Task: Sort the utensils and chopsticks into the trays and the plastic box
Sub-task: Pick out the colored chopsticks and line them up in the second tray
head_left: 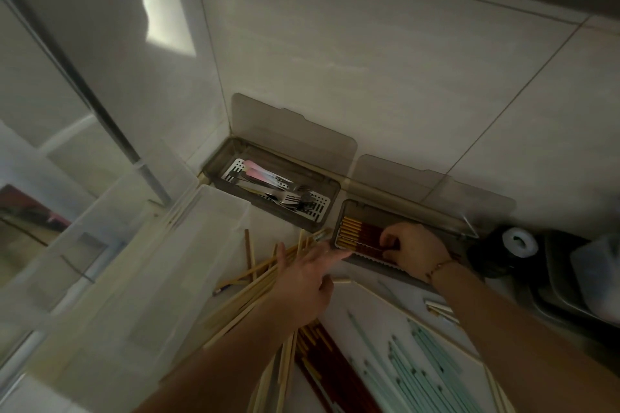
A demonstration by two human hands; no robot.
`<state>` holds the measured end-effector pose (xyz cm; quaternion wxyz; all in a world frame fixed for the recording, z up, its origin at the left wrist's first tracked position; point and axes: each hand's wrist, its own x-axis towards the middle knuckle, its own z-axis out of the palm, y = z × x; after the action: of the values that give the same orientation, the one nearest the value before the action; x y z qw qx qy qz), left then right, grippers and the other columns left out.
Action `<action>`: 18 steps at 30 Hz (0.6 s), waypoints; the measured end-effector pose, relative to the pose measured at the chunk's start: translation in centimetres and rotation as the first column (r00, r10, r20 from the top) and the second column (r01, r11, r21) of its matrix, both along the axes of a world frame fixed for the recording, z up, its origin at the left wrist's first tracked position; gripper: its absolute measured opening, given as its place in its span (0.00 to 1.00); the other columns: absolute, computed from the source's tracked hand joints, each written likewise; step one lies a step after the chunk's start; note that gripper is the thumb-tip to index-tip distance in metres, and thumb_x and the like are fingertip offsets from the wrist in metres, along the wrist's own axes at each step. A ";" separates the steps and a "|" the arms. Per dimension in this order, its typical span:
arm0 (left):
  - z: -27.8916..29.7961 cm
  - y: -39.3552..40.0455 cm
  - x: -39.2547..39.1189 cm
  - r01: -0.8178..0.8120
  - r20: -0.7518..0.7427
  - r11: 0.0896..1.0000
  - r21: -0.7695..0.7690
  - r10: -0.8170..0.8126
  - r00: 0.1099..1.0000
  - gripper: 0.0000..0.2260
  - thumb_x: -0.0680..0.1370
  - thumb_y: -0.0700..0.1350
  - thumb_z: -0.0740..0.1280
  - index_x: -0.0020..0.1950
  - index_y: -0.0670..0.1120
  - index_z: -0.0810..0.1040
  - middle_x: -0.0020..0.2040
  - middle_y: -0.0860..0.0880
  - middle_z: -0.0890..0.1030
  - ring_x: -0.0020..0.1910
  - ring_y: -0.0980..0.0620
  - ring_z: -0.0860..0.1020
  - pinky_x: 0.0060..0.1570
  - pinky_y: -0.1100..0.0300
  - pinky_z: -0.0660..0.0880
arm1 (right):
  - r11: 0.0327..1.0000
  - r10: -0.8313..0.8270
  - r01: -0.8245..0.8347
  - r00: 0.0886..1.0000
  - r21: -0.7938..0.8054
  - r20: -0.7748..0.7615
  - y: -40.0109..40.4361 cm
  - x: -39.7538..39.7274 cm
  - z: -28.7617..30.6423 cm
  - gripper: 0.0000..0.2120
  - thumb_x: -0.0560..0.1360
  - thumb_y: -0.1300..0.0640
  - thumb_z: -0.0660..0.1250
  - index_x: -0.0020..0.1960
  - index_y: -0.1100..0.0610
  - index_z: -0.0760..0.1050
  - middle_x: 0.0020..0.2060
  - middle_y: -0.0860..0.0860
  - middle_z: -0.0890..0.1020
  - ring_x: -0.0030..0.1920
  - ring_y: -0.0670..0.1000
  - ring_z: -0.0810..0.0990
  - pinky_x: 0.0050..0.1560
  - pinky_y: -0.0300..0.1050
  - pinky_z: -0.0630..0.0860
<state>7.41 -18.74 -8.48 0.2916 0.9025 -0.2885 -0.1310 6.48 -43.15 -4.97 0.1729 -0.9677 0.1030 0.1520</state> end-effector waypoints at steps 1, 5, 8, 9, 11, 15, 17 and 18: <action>0.1 0.0 0.0 0.001 -0.006 1.000 -0.004 -0.001 1.000 0.30 0.76 0.45 0.60 0.70 0.71 0.54 0.75 0.55 0.63 0.75 0.56 0.57 0.66 0.42 0.27 | 1.000 -0.018 0.018 1.000 0.014 0.021 0.0 -0.2 0.2 0.06 0.72 0.53 0.72 0.45 0.45 0.77 0.46 0.45 0.80 0.47 0.48 0.79 0.48 0.41 0.75; 0.5 0.0 0.0 0.003 -0.021 1.000 -0.005 -0.004 1.000 0.29 0.77 0.44 0.60 0.71 0.70 0.56 0.75 0.56 0.63 0.75 0.56 0.58 0.67 0.40 0.28 | 0.995 -0.094 0.072 0.927 0.074 0.363 2.0 -2.6 2.5 0.01 0.75 0.53 0.68 0.45 0.48 0.78 0.40 0.45 0.81 0.40 0.46 0.79 0.41 0.41 0.76; 0.6 0.0 0.0 0.001 -0.035 1.000 0.002 -0.001 0.999 0.28 0.77 0.44 0.61 0.70 0.69 0.57 0.74 0.56 0.64 0.74 0.57 0.59 0.68 0.38 0.30 | 0.993 -0.015 -0.047 0.865 0.110 0.502 6.1 -7.1 3.9 0.03 0.74 0.50 0.65 0.43 0.47 0.77 0.38 0.40 0.79 0.37 0.39 0.75 0.38 0.35 0.72; 0.6 -0.1 0.0 0.000 -0.046 1.000 0.000 0.000 0.999 0.28 0.77 0.44 0.61 0.70 0.69 0.57 0.74 0.57 0.64 0.74 0.57 0.59 0.68 0.38 0.30 | 0.990 0.008 -0.071 0.893 0.124 0.451 7.5 -8.7 3.6 0.05 0.74 0.48 0.63 0.43 0.47 0.76 0.36 0.40 0.78 0.36 0.39 0.75 0.37 0.35 0.72; 0.6 -0.2 0.1 -0.006 -0.066 1.000 -0.015 0.005 0.998 0.28 0.77 0.44 0.61 0.69 0.70 0.57 0.74 0.58 0.64 0.75 0.58 0.58 0.69 0.37 0.31 | 0.988 0.017 -0.053 0.972 0.148 0.236 9.8 -11.4 2.4 0.08 0.73 0.44 0.61 0.45 0.47 0.76 0.38 0.41 0.78 0.37 0.41 0.76 0.40 0.41 0.75; 0.9 -0.4 0.3 -0.035 -0.081 0.999 -0.013 0.034 0.996 0.26 0.78 0.45 0.61 0.68 0.70 0.60 0.74 0.58 0.65 0.74 0.58 0.60 0.71 0.36 0.35 | 0.992 0.003 -0.002 1.000 0.129 -0.009 12.6 -14.1 -1.0 0.15 0.74 0.41 0.60 0.58 0.44 0.73 0.54 0.41 0.73 0.55 0.44 0.76 0.51 0.39 0.73; 1.1 -0.6 0.2 -0.047 -0.089 0.999 0.005 0.047 0.995 0.25 0.78 0.45 0.61 0.68 0.70 0.61 0.73 0.58 0.66 0.74 0.57 0.61 0.71 0.36 0.36 | 0.997 -0.014 0.017 0.999 0.079 -0.032 13.6 -14.4 -1.8 0.16 0.75 0.42 0.59 0.60 0.44 0.72 0.57 0.42 0.71 0.58 0.46 0.74 0.53 0.41 0.73; 1.2 -0.7 0.2 -0.053 -0.092 0.999 0.013 0.054 0.994 0.24 0.78 0.45 0.61 0.68 0.70 0.61 0.73 0.58 0.66 0.73 0.57 0.62 0.71 0.36 0.36 | 0.997 -0.040 0.043 0.998 0.062 -0.046 13.9 -14.4 -2.0 0.15 0.75 0.42 0.58 0.60 0.44 0.72 0.58 0.42 0.71 0.60 0.47 0.73 0.54 0.42 0.73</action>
<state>7.58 -19.41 -7.28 0.3031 0.9045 -0.2499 -0.1661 -7.90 -29.30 -7.01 0.2041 -0.9558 0.1221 0.1730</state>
